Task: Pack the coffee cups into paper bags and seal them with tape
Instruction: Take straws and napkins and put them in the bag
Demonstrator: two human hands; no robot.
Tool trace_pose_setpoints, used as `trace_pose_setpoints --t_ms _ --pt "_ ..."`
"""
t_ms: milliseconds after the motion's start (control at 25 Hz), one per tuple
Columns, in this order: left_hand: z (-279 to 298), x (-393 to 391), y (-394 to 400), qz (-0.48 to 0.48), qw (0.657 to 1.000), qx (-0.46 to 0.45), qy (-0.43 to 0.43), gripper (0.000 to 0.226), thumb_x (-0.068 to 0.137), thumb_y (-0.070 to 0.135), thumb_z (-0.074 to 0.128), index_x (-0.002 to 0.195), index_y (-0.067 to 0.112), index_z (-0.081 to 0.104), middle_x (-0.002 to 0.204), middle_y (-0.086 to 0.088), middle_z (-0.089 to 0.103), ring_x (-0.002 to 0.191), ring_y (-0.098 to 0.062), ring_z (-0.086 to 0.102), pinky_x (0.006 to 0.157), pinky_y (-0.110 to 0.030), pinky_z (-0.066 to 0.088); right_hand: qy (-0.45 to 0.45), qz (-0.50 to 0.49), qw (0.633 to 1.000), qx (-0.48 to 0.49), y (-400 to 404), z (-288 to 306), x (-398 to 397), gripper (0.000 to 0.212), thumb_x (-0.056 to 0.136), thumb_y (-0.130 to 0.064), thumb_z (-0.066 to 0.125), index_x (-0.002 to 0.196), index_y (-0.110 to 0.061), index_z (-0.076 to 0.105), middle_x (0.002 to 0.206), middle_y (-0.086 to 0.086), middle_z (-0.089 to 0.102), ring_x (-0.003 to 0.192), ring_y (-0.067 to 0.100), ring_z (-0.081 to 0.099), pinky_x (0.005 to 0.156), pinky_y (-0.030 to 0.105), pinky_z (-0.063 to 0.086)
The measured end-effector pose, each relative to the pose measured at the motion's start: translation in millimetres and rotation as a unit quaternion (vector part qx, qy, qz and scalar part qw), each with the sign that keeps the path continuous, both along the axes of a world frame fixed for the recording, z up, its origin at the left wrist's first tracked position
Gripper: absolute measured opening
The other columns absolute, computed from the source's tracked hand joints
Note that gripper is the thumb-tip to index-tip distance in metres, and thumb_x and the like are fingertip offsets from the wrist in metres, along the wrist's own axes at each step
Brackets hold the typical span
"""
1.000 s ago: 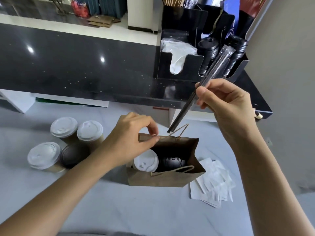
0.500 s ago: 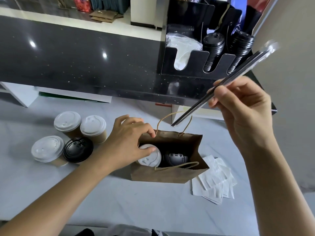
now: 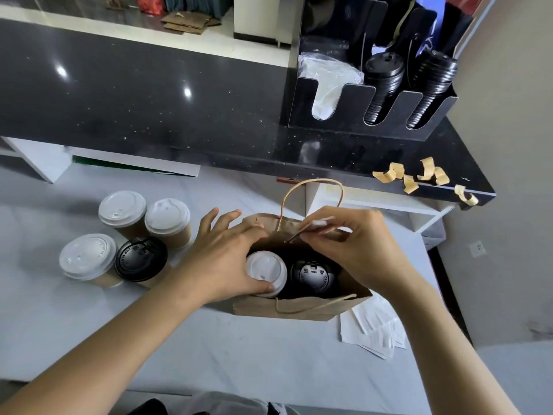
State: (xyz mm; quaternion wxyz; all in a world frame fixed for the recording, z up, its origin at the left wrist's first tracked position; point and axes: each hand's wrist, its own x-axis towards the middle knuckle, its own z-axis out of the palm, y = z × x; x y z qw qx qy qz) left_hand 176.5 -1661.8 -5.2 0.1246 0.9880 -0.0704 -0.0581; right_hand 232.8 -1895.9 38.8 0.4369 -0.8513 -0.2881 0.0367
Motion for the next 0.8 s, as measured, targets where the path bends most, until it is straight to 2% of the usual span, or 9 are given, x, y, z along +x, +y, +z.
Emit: trace_pose_setpoints --t_ms 120,240,360,440,560,680,800 --pt "0 -1 -2 -0.002 1.000 -0.022 0.000 0.107 0.055 0.084 0.062 0.149 0.042 0.031 0.157 0.018 0.037 0.153 -0.022 0.016 0.125 -0.045 0.003 -0.075 0.012 0.993 -0.094 5 -13 5 0.018 0.088 -0.012 0.077 0.097 -0.028 0.077 0.086 -0.011 0.074 0.081 0.005 0.071 0.076 0.035 0.057" --pt "1 -3 -4 0.006 0.999 -0.034 0.000 0.120 0.057 0.080 0.071 0.156 0.041 0.014 0.161 0.018 0.031 0.154 -0.021 0.013 0.125 -0.044 0.004 -0.129 0.035 0.971 -0.200 14 -24 11 0.020 0.092 -0.020 0.069 0.106 -0.034 0.070 0.091 -0.008 0.069 0.084 0.021 0.068 0.071 0.041 0.054" --pt "0 -4 -4 0.015 0.998 -0.055 -0.006 0.128 0.058 0.078 0.073 0.158 0.041 0.003 0.161 0.020 0.027 0.153 -0.018 0.011 0.125 -0.041 0.003 -0.160 0.037 0.937 -0.309 26 -35 16 0.022 0.095 -0.017 0.060 0.114 -0.028 0.066 0.101 -0.004 0.069 0.088 0.031 0.064 0.068 0.039 0.049" --pt "-1 -5 -3 0.016 0.998 -0.067 -0.008 0.129 0.059 0.077 0.074 0.158 0.042 -0.001 0.161 0.021 0.027 0.153 -0.017 0.010 0.125 -0.039 0.003 -0.171 0.038 0.928 -0.330 32 -43 17 0.023 0.093 -0.010 0.061 0.111 -0.024 0.067 0.101 0.000 0.072 0.085 0.033 0.067 0.066 0.038 0.050" --pt "-1 -6 -3 0.014 0.997 -0.080 -0.014 0.128 0.061 0.076 0.074 0.158 0.042 -0.002 0.162 0.021 0.025 0.153 -0.018 0.010 0.125 -0.038 0.003 -0.142 0.023 0.915 -0.377 38 -53 23 0.023 0.095 -0.008 0.056 0.113 -0.019 0.064 0.105 0.004 0.071 0.090 0.031 0.067 0.073 0.039 0.053" --pt "1 -8 -1 0.019 0.996 -0.091 -0.013 0.127 0.062 0.072 0.077 0.159 0.042 -0.001 0.162 0.022 0.022 0.152 -0.017 0.009 0.124 -0.037 0.003 -0.119 0.017 0.933 -0.340 39 -58 22 0.042 0.093 -0.006 0.059 0.132 -0.019 0.057 0.116 0.006 0.070 0.101 0.030 0.069 0.082 0.042 0.057" --pt "3 -9 -1 0.016 0.996 -0.091 -0.012 0.126 0.063 0.071 0.078 0.158 0.042 0.001 0.161 0.025 0.017 0.150 -0.015 0.008 0.123 -0.036 0.005 -0.111 0.019 0.939 -0.325 37 -55 18 0.044 0.096 -0.008 0.060 0.137 -0.020 0.056 0.124 0.006 0.069 0.108 0.029 0.068 0.087 0.041 0.057"
